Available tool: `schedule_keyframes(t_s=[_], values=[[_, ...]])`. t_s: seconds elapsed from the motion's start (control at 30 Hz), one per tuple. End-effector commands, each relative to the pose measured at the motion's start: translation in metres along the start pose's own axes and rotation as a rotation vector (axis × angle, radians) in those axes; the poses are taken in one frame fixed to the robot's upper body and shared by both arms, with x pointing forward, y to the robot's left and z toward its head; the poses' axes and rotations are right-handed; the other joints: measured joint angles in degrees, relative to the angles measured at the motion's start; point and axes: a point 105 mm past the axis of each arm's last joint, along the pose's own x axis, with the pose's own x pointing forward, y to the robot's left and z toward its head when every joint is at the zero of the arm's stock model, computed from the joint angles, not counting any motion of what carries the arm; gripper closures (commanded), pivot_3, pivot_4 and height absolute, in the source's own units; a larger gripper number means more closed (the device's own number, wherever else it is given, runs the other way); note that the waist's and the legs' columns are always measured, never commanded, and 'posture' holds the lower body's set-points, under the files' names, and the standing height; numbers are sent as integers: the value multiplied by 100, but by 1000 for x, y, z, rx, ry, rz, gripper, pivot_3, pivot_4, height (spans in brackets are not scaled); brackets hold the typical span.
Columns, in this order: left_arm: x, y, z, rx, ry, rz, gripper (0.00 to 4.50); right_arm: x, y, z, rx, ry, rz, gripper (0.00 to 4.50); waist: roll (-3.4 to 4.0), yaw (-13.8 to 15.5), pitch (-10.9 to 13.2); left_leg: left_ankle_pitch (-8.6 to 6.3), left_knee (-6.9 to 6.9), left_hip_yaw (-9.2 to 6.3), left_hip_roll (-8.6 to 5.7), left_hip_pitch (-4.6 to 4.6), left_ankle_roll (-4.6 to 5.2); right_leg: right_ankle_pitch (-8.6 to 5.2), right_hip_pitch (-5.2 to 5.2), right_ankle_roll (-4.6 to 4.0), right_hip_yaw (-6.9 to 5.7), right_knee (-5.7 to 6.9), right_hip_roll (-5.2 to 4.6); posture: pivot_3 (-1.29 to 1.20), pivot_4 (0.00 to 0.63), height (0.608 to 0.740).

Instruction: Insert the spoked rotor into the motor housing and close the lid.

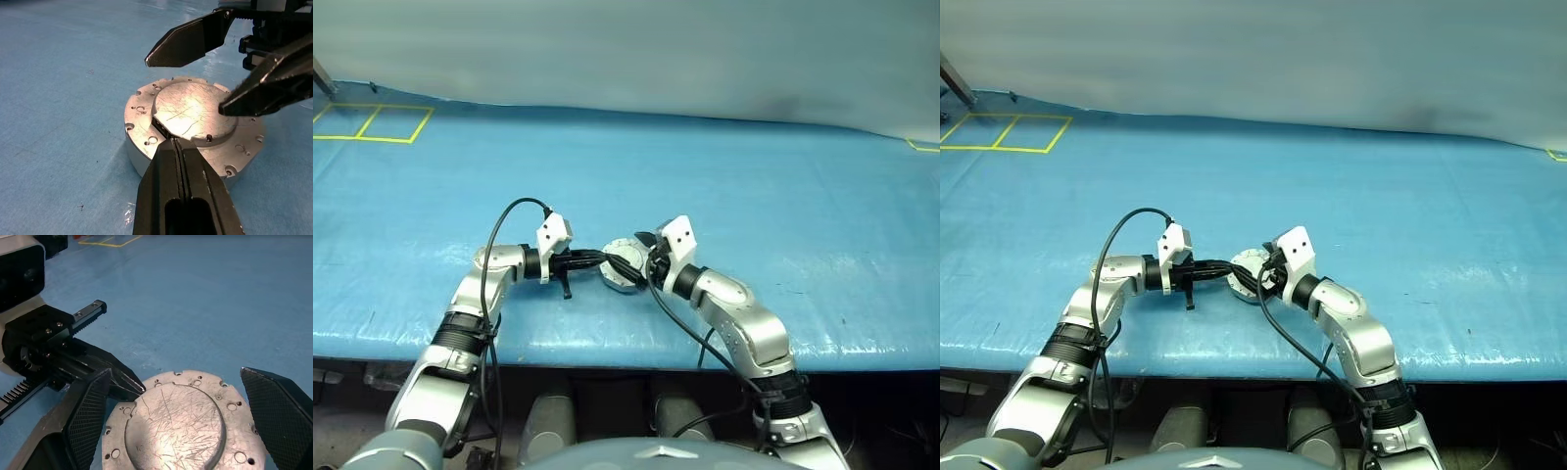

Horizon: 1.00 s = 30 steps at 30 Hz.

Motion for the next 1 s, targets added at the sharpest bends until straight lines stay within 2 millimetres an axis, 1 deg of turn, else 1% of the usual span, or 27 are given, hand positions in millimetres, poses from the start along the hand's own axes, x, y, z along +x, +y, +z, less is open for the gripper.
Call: schedule_keyframes(t_s=[0.03, 0.13, 0.23, 0.33, 0.4, 0.5, 0.57, 0.7, 0.9, 1.0], values=[[3, -4, -3, 11, 17, -18, 4500, -9, -7, 6, 50, -26, -39, 64, 0, 1, 0, 0, 0, 0, 0, 0, 0, 0, 0, 0, 0, 0, 0, 0, 150, 740], [3, -3, -3, 14, 15, -17, 4500, -16, -12, 2, 136, -20, -65, 64, 1, 0, 0, 0, -2, 0, 1, 0, 0, 0, -2, -1, 0, 0, 0, 0, 150, 740], [2, -3, -3, 20, 13, -15, 4500, -27, -18, -4, 283, -33, -80, 64, 1, 2, 0, 0, -2, -2, 1, -1, 0, 0, -2, 0, 0, 1, 0, 0, 150, 740], [2, -4, -3, 22, 12, -15, 4500, -33, -20, -7, 388, -52, -81, 64, 1, 1, 1, 0, -2, -1, 1, -2, 0, 0, -2, 0, 0, 0, 0, 0, 150, 740], [2, -4, -3, 22, 12, -16, 4500, -36, -22, -7, 503, -88, -68, 64, 2, -4, 1, 0, -2, -1, 1, -2, 0, 0, -3, 0, 0, 0, 0, 0, 150, 740], [2, -4, -3, 24, 12, -15, 4500, -39, -23, -5, 654, -151, -33, 64, 2, -3, 1, 0, -2, -3, 2, -1, 0, 0, -2, 0, -1, 1, 1, 0, 150, 740], [2, -4, -3, 25, 12, -15, 4500, -40, -23, -5, 724, -170, -13, 64, 2, -4, 1, 0, -3, -3, 2, -2, 0, 0, -2, 0, -1, 0, 0, 0, 150, 740], [2, -4, -3, 29, 12, -11, 4500, -39, -24, -16, 860, -184, -4, 64, 3, -7, 1, 0, -4, -3, 2, -3, 0, 0, -3, 0, -1, -2, -1, 0, 150, 740], [1, -4, -3, 32, 15, -7, 4500, -36, -23, -30, 915, -144, -15, 64, 5, -11, 3, 0, -6, -3, 2, -3, 0, 0, -3, 0, -1, -2, -1, 0, 150, 740], [0, -3, -4, 33, 16, -4, 4500, -33, -13, -35, 944, -122, 24, 64, 6, -14, 3, 0, -6, -4, 2, -3, 0, 0, -3, 0, -1, -2, -1, 0, 150, 740]])
